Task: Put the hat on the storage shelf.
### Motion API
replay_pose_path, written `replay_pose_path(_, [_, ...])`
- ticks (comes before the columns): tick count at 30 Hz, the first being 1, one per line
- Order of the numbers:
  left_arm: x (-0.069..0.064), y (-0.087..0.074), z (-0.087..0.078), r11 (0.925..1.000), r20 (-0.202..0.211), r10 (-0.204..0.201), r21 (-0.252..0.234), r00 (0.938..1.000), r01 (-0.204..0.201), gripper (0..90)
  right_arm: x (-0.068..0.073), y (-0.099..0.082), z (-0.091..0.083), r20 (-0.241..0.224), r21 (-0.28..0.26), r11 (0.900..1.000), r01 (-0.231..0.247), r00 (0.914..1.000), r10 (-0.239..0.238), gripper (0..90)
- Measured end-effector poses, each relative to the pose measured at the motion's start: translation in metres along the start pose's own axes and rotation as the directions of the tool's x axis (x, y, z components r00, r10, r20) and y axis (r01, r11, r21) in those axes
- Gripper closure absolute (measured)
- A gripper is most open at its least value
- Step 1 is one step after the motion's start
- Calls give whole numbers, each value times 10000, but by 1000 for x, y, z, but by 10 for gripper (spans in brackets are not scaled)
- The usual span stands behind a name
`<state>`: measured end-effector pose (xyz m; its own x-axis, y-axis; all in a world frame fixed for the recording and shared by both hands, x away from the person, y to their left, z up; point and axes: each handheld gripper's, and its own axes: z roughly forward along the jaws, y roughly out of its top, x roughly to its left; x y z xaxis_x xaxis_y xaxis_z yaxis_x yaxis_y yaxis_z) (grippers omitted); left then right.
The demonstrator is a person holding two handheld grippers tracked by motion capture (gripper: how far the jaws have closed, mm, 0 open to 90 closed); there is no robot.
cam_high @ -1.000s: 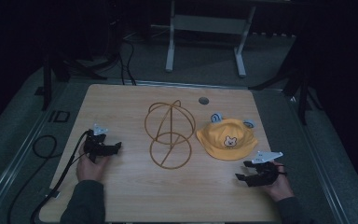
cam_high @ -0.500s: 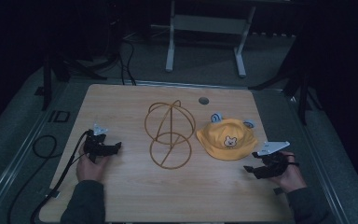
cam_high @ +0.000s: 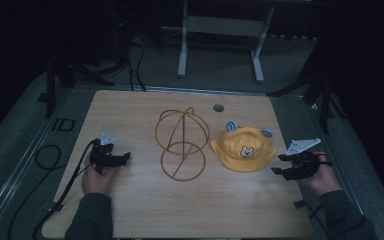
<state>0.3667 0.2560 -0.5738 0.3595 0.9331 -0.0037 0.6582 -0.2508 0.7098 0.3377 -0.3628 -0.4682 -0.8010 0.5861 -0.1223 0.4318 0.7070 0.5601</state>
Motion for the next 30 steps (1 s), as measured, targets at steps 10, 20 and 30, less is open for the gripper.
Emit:
replay_pose_path(10, [0, 0, 0, 10000, -1, 3, -2, 10000, -3, 146, -9, 11, -12, 92, 184, 9997, 135, 9999, -136, 435])
replay_pose_path(20, [0, 0, 0, 10000, -1, 2, -4, 10000, -2, 146, -15, 25, -29, -64, 487, 9981, 388, 9992, -385, 495])
replay_pose_path(30, [0, 0, 0, 10000, -1, 2, -2, 10000, -2, 146, -21, 48, -40, -23, 1112, 9894, 928, 9957, -931, 518])
